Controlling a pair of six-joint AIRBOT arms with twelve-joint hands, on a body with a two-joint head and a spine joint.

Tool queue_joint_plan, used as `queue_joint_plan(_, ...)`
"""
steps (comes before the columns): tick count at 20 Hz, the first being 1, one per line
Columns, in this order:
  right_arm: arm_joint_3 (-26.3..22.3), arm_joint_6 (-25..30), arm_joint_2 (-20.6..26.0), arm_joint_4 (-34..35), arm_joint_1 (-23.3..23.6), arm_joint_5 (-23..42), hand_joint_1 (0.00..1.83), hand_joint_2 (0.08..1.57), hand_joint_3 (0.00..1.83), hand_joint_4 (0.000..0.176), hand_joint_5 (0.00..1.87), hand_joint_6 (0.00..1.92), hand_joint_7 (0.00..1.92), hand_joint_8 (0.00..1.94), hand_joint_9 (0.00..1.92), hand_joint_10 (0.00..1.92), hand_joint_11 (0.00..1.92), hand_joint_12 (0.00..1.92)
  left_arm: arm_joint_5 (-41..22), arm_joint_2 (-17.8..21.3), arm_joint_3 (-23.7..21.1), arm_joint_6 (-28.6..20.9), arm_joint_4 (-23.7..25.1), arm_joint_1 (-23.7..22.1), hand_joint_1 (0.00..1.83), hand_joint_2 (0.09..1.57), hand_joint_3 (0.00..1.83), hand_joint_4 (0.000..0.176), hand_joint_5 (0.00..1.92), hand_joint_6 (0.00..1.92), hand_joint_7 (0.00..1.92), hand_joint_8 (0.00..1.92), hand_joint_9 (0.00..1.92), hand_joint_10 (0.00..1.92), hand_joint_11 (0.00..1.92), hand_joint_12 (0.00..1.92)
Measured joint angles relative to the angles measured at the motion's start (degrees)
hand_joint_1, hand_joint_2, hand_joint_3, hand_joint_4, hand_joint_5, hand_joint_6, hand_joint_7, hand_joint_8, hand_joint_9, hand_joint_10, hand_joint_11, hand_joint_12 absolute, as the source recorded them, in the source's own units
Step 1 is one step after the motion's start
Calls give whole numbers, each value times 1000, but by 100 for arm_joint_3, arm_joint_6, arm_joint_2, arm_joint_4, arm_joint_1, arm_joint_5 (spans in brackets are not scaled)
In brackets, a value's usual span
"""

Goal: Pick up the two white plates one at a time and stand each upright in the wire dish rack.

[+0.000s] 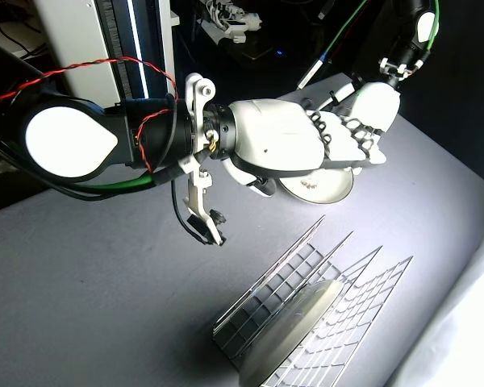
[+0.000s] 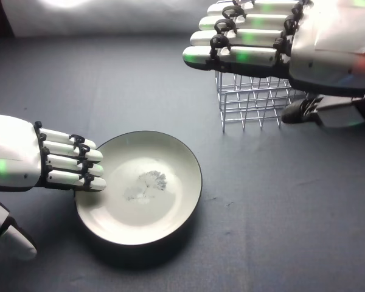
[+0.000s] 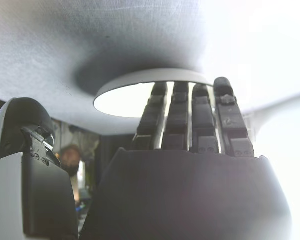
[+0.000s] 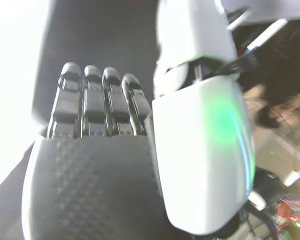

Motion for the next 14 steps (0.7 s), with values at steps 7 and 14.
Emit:
queue_joint_plan(7,-101,-63,-195,-485,-378,2,1393,981,0,0,0,0,0,0,0,0,0,0,20,-57,85,-227,-46,334,0,1042,0,0,0,0,0,0,0,0,20,15)
queue_joint_plan(14,7,-114,-579,-546,-557,-125,1416,1010,9,0,0,0,0,0,0,0,0,0,-31,-107,151,-345,-205,623,0,1059,4,0,27,9,42,14,25,9,38,26)
